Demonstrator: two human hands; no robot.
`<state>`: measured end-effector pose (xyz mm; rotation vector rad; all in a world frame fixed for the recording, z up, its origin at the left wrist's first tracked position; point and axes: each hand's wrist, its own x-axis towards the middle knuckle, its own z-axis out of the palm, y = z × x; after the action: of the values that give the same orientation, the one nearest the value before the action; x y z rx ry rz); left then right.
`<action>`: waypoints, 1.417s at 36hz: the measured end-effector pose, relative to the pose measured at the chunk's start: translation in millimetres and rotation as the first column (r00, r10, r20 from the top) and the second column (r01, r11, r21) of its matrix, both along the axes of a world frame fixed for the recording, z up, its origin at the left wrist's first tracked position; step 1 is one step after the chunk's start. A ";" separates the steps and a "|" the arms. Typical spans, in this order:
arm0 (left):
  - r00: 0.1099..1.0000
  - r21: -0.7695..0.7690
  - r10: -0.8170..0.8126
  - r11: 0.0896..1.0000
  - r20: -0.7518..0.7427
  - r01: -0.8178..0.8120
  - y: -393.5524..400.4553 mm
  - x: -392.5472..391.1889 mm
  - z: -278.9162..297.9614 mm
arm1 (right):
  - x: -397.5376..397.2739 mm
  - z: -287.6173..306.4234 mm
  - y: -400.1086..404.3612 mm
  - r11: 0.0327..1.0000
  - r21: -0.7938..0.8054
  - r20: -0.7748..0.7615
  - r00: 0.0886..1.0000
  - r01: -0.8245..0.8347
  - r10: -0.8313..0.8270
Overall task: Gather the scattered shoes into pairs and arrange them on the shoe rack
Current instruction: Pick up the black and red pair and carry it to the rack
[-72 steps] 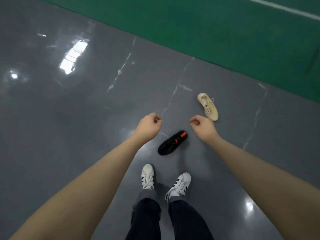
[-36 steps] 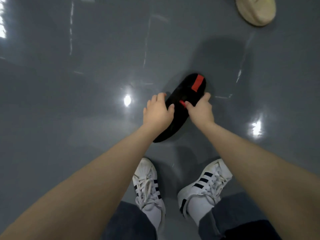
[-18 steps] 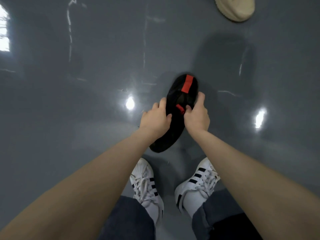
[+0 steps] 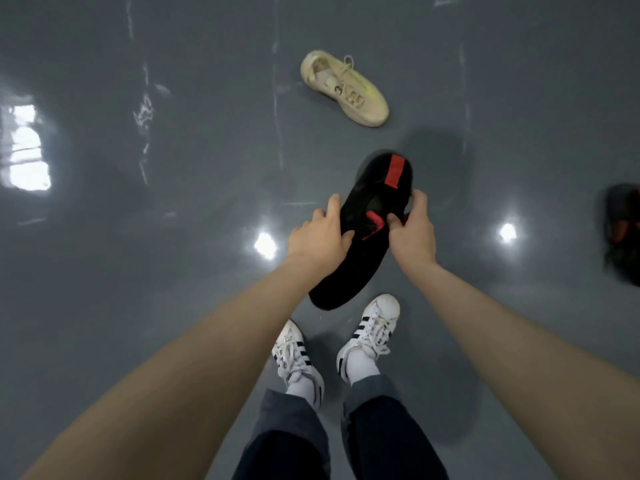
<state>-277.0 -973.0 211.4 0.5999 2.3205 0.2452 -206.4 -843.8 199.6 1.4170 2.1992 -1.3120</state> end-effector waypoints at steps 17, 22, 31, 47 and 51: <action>0.964 0.212 -0.265 0.940 -0.034 0.266 138.6 29.6 179.1 | 56.3 175.6 131.2 0.986 0.019 -0.145 0.976 0.166 -0.162; 0.884 0.120 -0.423 0.885 -0.201 0.450 188.5 38.8 227.0 | 74.5 225.9 172.5 0.971 0.026 -0.211 0.951 0.237 -0.226; 0.713 -0.018 -0.587 0.776 -0.384 0.630 273.4 44.8 279.6 | 90.1 276.0 243.5 0.937 0.001 -0.270 0.902 0.349 -0.336; 0.763 0.072 -0.586 0.778 -0.271 0.624 422.2 -7.5 253.0 | 45.2 251.2 386.7 0.928 -0.024 -0.198 0.908 0.372 -0.369; 0.761 0.038 -0.606 0.776 -0.233 0.630 458.5 -0.1 239.6 | 50.4 239.9 419.2 0.930 0.009 -0.159 0.918 0.369 -0.363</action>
<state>-277.0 -514.6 451.0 1.4755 2.1603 -0.0058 -156.0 -424.6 439.6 1.8714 2.1307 -1.5507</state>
